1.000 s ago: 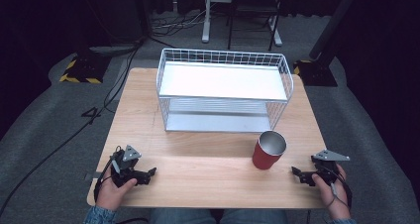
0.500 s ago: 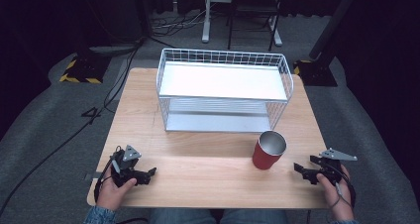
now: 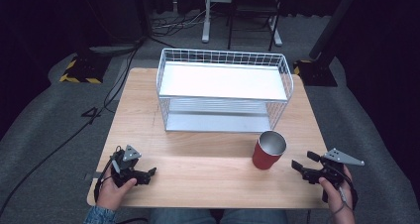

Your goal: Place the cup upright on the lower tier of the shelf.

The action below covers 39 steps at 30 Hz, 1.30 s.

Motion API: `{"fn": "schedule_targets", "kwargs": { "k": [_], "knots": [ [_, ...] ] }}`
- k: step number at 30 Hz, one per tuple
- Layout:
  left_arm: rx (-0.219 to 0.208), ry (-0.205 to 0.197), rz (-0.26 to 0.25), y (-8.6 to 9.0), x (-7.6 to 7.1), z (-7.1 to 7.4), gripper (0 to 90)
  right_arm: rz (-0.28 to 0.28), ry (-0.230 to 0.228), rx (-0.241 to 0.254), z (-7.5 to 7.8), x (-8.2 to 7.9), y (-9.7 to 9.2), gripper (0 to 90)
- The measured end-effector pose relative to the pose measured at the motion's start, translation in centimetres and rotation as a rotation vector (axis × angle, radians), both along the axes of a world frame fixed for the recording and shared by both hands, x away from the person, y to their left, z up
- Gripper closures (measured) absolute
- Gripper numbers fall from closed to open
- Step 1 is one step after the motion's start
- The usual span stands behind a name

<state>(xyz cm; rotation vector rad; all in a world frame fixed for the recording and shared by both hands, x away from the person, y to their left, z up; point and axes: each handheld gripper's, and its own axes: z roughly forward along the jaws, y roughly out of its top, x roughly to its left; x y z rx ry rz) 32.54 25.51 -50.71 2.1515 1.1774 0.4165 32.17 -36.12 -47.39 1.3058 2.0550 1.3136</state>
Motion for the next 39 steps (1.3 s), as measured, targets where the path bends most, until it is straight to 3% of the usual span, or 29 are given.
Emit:
{"fn": "schedule_targets", "kwargs": {
  "k": [8,12,22,27,39],
  "knots": [
    [0.0,0.0,0.0,0.0,0.0,0.0,0.5,0.082,-0.07,0.041,0.2,-1.1,2.1,15.7],
    [0.001,0.0,-0.002,0.0,0.0,0.0,0.6,0.112,-0.083,0.032,0.0,-1.0,3.2,15.8],
    [0.0,0.0,-0.001,0.0,0.0,0.0,0.5,0.163,-0.083,0.017,-0.9,-0.4,5.4,15.7],
    [0.002,0.0,-0.003,0.0,0.0,0.0,0.5,0.191,-0.071,-0.013,-1.3,0.4,6.7,15.8],
    [0.002,0.0,-0.003,0.0,0.0,0.0,0.5,0.209,-0.046,-0.051,-1.7,2.1,8.3,15.8]
  ]
}}
